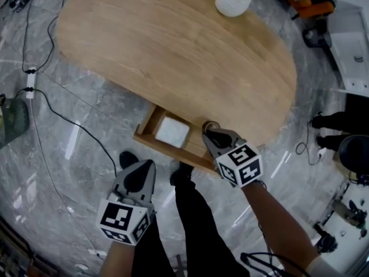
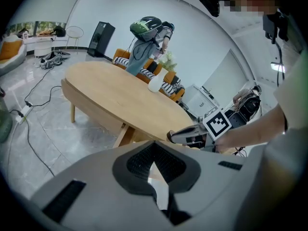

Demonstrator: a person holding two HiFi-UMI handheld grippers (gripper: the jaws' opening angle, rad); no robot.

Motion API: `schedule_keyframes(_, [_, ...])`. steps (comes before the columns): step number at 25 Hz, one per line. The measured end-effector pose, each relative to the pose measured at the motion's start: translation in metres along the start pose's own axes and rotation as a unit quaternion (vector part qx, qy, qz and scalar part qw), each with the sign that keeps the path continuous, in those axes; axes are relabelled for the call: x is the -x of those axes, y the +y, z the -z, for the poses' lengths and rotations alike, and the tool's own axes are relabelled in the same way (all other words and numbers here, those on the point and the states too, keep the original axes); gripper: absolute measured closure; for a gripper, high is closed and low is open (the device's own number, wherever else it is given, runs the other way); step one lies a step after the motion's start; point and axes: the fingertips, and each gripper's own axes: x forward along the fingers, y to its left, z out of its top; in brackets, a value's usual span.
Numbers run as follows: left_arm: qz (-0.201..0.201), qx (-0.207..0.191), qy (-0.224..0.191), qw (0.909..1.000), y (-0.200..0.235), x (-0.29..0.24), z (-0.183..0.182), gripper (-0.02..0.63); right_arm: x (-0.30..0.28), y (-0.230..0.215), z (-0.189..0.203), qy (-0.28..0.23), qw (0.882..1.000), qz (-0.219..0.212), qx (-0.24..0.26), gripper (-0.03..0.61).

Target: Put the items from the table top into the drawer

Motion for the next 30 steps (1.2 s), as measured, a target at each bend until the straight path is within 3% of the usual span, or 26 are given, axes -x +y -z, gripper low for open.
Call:
schedule_keyframes(10, [0.014,-0.005,0.015,0.9998,-0.012,-0.003,0.021,0.614,0.007,0.021,0.047,0.001,0.999,-0.005,-0.046,0.523])
schedule_keyframes(18, [0.020,-0.009,0.030,0.9993,-0.016,-0.002,0.035,0.614,-0.010,0.008,0.096,0.036,0.995,0.030,-0.088,0.523])
schedule_keyframes(30, [0.019,-0.003,0.033,0.9993,-0.016,-0.007,0.051,0.615,-0.017,-0.003,0.112,0.047,0.992,0.032,-0.108,0.500])
